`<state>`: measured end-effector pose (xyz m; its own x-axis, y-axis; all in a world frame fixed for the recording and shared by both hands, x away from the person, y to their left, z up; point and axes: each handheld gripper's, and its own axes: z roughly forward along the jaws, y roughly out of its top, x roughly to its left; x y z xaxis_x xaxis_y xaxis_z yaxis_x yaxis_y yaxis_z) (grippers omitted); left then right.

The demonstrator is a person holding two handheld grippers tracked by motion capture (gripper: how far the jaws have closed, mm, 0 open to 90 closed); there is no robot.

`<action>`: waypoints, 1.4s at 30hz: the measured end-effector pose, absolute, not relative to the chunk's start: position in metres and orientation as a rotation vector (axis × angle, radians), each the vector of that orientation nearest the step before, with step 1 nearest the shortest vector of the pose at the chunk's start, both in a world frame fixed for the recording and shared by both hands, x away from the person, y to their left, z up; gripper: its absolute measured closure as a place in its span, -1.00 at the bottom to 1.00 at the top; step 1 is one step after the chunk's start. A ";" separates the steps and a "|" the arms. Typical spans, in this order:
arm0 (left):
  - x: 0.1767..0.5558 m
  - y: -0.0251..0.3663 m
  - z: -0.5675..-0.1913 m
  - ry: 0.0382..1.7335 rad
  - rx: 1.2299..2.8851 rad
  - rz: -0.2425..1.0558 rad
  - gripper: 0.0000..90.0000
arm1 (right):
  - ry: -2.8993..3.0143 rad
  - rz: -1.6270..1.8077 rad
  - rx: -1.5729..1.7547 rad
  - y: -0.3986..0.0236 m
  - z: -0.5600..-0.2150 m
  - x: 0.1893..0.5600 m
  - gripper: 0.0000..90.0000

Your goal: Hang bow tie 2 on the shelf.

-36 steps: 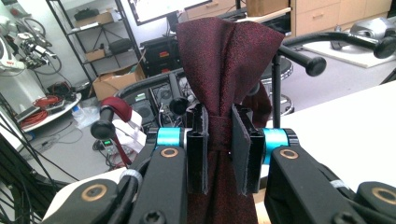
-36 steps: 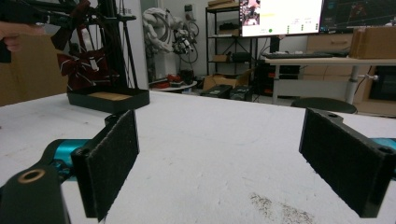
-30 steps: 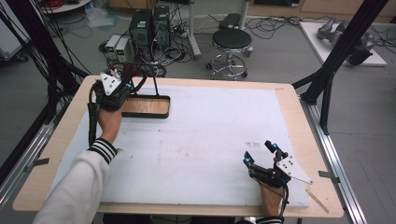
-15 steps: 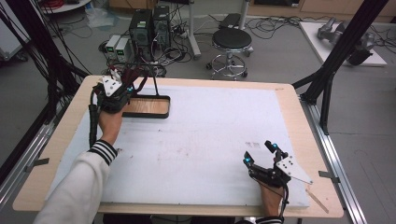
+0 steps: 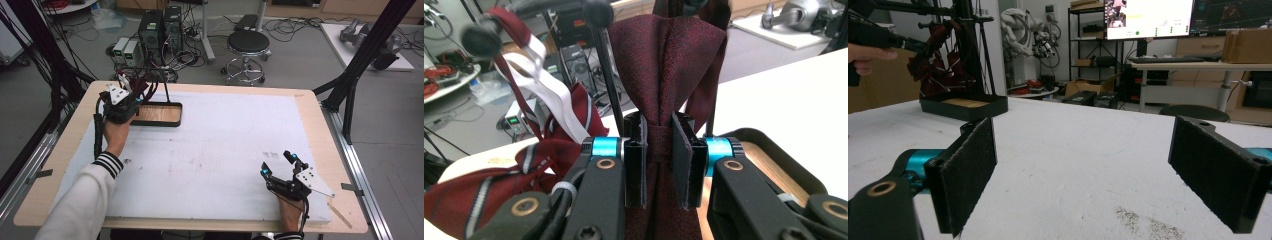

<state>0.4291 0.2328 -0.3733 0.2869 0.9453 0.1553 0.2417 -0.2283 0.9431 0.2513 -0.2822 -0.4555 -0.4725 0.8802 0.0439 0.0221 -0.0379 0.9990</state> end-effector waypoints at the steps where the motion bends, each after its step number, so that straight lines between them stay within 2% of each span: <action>1: 0.430 0.233 -0.374 1.097 1.670 0.999 0.72 | 1.552 1.591 0.975 -0.282 -0.455 0.251 -0.75; 28: 0.448 0.245 -0.385 1.111 1.708 0.834 0.66 | 1.561 1.578 0.963 -0.280 -0.456 0.250 -0.75; 34: 0.447 0.246 -0.385 1.102 1.717 0.787 0.17 | 1.560 1.581 0.965 -0.280 -0.456 0.250 -0.75; 41: 0.436 0.245 -0.378 1.011 1.714 0.760 -0.55 | 1.560 1.580 0.961 -0.280 -0.456 0.251 -0.75; 42: 0.433 0.245 -0.377 0.985 1.719 0.759 -0.58 | 1.560 1.580 0.961 -0.280 -0.455 0.251 -0.75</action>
<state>0.4331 0.2448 -0.3769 0.4769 0.8778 0.0460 0.2678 -0.1949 0.9435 0.2506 -0.2804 -0.4555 -0.4741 0.8801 0.0275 0.0162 -0.0225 0.9996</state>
